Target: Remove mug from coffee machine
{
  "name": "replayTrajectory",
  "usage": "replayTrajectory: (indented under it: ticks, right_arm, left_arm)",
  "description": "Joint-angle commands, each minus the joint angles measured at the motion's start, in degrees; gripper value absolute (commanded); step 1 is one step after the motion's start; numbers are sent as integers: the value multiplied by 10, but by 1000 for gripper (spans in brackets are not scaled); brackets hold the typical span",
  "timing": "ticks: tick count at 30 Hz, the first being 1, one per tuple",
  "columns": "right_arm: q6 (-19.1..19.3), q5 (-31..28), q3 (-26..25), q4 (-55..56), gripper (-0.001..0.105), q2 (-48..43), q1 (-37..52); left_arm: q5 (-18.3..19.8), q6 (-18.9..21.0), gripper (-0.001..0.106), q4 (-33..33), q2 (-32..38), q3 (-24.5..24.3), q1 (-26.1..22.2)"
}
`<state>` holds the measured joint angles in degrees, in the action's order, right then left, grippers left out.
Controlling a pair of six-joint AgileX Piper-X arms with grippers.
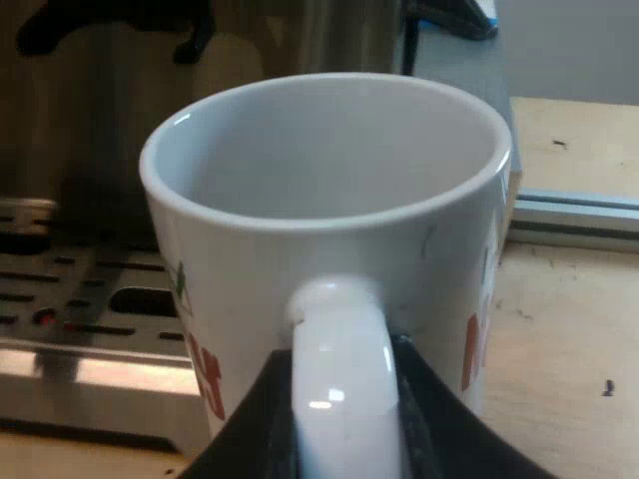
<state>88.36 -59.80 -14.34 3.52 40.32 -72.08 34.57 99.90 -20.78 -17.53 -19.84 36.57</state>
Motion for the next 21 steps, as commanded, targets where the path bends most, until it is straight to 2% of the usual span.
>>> replayTrajectory:
  ticks: [1, 5, 10, 16, 21]
  right_arm:
    - [-3, -5, -7, -11, 0, -9, 42]
    - [-3, 36, -7, -11, 0, -9, 104]
    - [-2, 48, 6, -11, 0, -9, 158]
    - [2, 143, 38, -19, 0, -9, 206]
    - [15, 152, 58, -60, 0, -9, 239]
  left_arm:
    - [9, 6, 80, 33, -22, -3, 24]
    - [9, 6, 80, 42, -56, -3, 39]
    - [9, 6, 80, 44, -73, -3, 39]
    - [9, 6, 80, 44, -74, -3, 39]
    - [9, 6, 80, 44, -74, -3, 39]
